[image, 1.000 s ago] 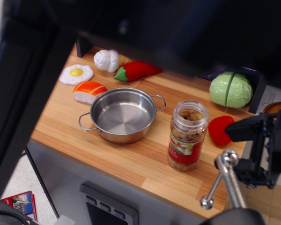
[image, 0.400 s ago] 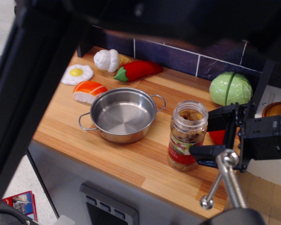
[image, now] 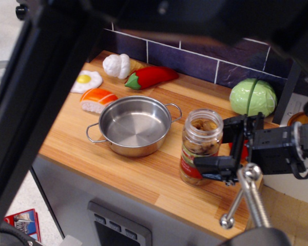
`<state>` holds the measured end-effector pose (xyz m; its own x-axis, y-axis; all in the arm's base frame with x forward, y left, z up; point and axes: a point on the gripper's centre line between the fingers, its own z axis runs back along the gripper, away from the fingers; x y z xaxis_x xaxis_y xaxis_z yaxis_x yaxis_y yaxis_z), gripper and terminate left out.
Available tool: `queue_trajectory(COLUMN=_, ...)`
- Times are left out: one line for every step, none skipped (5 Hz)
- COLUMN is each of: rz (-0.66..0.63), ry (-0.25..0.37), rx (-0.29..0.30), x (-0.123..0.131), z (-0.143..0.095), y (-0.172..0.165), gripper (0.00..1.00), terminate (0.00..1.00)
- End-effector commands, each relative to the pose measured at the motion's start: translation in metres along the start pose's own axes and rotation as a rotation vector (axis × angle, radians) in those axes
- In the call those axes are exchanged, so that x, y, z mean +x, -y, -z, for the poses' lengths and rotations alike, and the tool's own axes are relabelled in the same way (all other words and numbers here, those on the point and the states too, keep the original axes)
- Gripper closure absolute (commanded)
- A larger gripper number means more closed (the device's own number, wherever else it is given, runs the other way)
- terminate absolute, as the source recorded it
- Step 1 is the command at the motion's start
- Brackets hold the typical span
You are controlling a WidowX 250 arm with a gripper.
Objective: Pour almonds in pot
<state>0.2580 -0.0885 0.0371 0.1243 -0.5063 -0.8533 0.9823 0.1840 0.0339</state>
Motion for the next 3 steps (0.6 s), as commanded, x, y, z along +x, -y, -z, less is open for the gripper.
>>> queue_trajectory(rz=0.002, ry=0.001, rx=0.013, x=-0.018, z=0.015, y=0.000, gripper=0.00, terminate=0.00)
queue_trajectory(rz=-0.035, ry=-0.032, rx=0.040, x=-0.018, z=0.024, y=-0.003, gripper=0.00, terminate=0.00)
queue_trajectory(rz=-0.065, ry=-0.036, rx=0.056, x=-0.018, z=0.026, y=-0.004, gripper=0.00, terminate=0.00)
